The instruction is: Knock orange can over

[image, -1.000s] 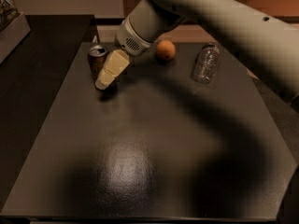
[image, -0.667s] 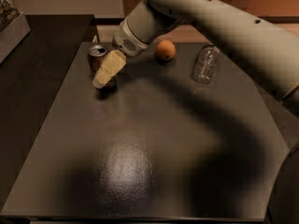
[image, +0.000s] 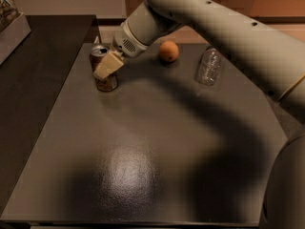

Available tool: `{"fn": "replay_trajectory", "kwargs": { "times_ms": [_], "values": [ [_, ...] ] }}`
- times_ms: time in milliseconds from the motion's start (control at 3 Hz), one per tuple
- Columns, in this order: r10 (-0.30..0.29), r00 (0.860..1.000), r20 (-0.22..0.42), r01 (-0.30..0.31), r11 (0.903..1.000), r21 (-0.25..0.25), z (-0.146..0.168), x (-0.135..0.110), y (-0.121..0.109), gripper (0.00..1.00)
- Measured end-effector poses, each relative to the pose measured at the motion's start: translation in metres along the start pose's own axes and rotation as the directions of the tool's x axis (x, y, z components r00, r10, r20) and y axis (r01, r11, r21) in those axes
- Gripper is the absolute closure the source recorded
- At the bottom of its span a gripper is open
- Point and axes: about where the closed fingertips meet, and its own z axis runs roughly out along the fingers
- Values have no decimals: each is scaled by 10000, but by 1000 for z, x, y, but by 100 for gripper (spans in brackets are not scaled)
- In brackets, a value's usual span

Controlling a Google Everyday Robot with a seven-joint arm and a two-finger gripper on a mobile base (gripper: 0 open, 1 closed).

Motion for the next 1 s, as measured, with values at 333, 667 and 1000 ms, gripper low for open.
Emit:
{"fn": "replay_trajectory", "kwargs": {
  "times_ms": [333,667,1000],
  "values": [
    [14,10000,62,-15,10000,71,-4,-3,0,64],
    [-148,9991,-399,153,9998,127,-21,-5,5,87],
    [-391,9889,-1430,425,9989,207,-51,2,11,100]
  ]
}}
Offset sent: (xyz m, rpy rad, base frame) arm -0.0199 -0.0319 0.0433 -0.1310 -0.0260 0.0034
